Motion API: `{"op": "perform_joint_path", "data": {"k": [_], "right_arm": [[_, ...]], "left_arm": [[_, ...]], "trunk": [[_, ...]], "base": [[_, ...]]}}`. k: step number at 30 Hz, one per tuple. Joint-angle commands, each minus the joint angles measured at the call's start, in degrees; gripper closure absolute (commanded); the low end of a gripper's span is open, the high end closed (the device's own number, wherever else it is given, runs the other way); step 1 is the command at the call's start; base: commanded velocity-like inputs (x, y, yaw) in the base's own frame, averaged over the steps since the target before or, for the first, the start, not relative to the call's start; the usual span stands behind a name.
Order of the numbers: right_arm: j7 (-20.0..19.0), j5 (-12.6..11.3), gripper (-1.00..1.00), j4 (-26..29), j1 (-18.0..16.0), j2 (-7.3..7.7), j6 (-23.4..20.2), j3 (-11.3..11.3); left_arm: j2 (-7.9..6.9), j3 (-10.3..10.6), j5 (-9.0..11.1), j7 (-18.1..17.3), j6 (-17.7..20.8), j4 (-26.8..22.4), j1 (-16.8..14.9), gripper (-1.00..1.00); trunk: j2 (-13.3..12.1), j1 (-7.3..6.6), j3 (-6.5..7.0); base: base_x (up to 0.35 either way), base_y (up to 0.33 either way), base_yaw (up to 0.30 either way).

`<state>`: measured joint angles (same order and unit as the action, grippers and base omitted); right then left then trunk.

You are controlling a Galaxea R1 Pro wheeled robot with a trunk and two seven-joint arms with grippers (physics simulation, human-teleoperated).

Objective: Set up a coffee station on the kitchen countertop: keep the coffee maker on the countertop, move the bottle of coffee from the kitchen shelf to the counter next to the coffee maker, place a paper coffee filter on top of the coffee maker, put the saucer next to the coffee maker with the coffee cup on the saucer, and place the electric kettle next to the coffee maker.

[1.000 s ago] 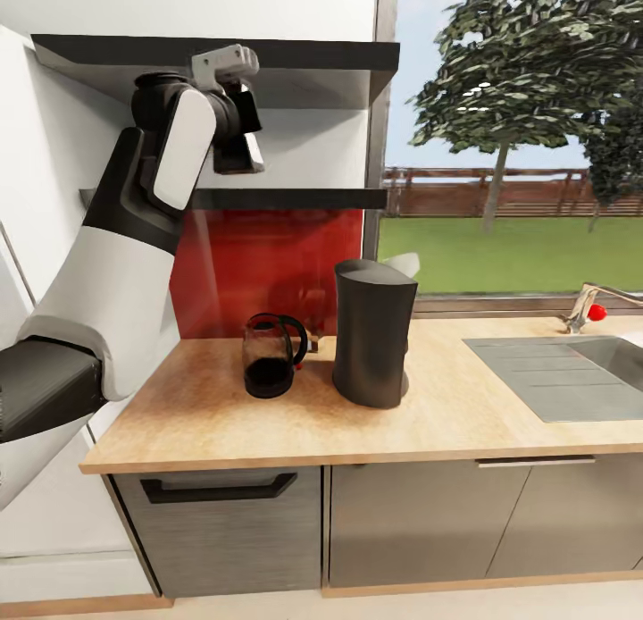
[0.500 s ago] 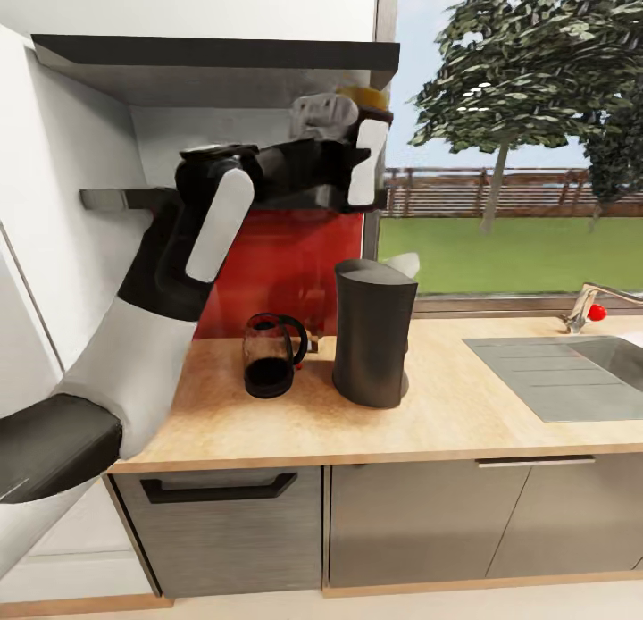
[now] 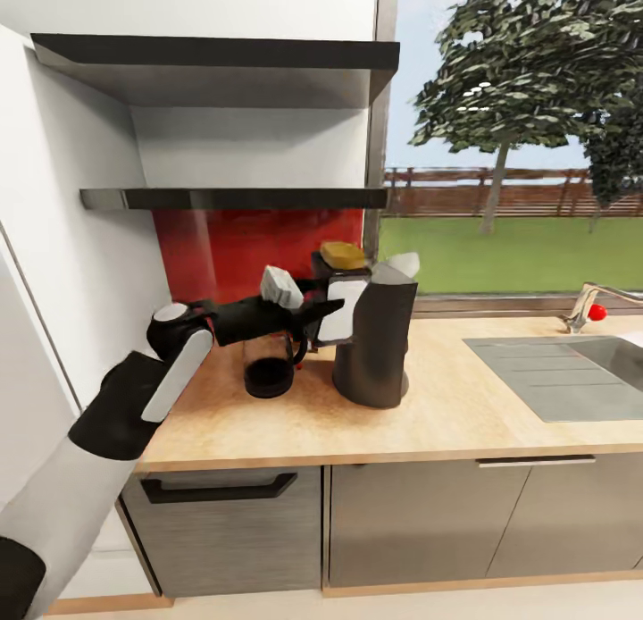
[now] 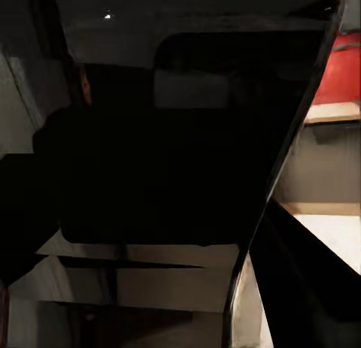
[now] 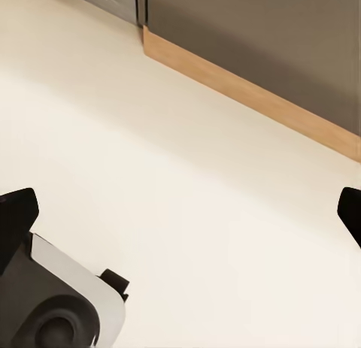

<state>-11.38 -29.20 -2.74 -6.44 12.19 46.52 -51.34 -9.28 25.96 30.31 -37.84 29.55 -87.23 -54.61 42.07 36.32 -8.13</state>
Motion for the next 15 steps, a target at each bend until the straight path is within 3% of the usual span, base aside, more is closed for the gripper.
{"op": "perform_joint_path", "data": {"k": [1,4,5,8,9,11,15], "right_arm": [[-0.48,-0.62,-1.00,-0.16,-0.07,0.04,0.23,-0.27],[-0.50,-0.71,-1.00,-0.16,-0.07,0.23,0.23,-0.24],[-0.56,-0.94,-1.00,-0.17,-0.07,1.15,0.30,-0.10],[-0.57,-0.99,-1.00,-0.16,-0.07,1.48,0.31,1.38],[-0.61,-1.01,-1.00,-0.16,-0.07,1.84,0.32,3.38],[-0.64,-1.02,-1.00,-0.14,-0.07,2.33,0.32,4.89],[-0.59,-1.03,-1.00,-0.10,-0.07,2.53,0.38,5.42]], "left_arm": [[-1.20,0.04,1.27,-0.39,-2.38,-0.23,2.21,1.00],[-2.89,0.05,1.25,-0.75,-7.82,-0.28,6.98,1.00],[-6.30,0.05,1.26,-0.91,-17.83,0.11,15.30,1.00],[-7.85,0.05,1.31,-0.87,-24.28,0.60,20.48,1.00],[-8.32,0.05,1.32,-0.82,-27.68,1.42,23.17,1.00],[-8.51,0.05,1.33,-0.76,-29.58,3.04,24.55,1.00],[-8.55,0.05,1.33,-0.60,-30.21,4.58,25.05,1.00]], "trunk": [[0.11,0.01,-0.08],[0.11,0.01,-0.08],[0.11,0.01,-0.08],[0.11,0.01,-0.08],[0.11,0.01,-0.08],[0.11,0.01,-0.08],[0.11,0.01,-0.08]], "base": [[0.000,0.000,0.000],[0.000,0.000,0.000],[0.000,0.000,0.000],[0.000,0.000,0.000],[0.000,0.000,0.000],[0.000,0.000,0.000],[0.000,0.000,0.000]]}}
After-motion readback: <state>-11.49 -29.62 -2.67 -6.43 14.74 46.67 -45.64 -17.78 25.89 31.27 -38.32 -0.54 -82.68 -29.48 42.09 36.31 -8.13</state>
